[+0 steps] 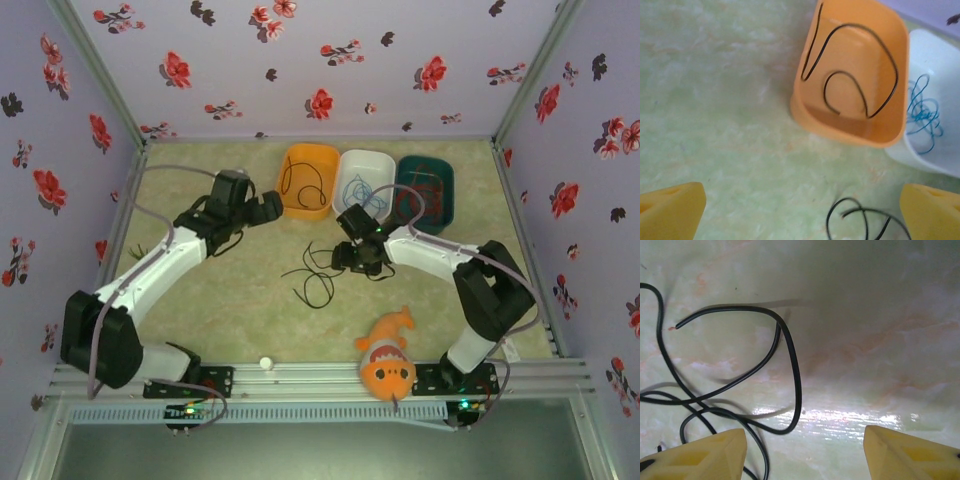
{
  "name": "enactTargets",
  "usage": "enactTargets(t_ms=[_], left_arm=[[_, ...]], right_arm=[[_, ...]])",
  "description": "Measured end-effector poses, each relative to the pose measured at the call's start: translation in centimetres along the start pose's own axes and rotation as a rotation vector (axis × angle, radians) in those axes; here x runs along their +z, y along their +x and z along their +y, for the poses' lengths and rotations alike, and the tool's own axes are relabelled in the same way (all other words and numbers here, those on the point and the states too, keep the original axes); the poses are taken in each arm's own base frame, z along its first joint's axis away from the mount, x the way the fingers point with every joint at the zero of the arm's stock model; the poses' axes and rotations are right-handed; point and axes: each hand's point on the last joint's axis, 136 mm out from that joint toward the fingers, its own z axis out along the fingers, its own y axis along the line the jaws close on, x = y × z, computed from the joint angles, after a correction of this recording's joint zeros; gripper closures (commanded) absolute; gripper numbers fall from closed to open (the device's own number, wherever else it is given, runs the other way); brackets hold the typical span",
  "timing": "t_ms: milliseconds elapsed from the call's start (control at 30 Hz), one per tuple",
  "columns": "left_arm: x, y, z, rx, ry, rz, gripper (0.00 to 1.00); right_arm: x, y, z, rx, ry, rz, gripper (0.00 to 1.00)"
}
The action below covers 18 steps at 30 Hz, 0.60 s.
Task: Untangle the cables
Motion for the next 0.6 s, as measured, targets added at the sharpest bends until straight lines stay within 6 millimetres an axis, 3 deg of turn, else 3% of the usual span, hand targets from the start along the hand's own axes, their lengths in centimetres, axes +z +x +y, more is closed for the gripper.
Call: enactTargets(t_ms=[233, 300, 433, 600], left_arm=[[-0.8, 2.7, 2.0, 0.003, -0.016, 0.023, 0.0], [-0.9, 3.5, 2.6, 0.003, -0.022, 0.032, 0.0], [-1.0, 4.7, 3.4, 0.002, -0.031, 0.043, 0.0], [-1.1, 4.7, 3.4, 0.002, -0.023, 0.032, 0.0]], right_arm=[[2.1, -0.5, 0.5, 0.009, 0.005, 0.014, 0.47], [2.3, -0.9, 0.6, 0.008, 0.008, 0.007, 0.55], [2.1, -1.6, 0.5, 0.006, 0.024, -0.026, 0.82], [0.6, -2.7, 0.6, -0.012, 0.026, -0.089, 0.85]])
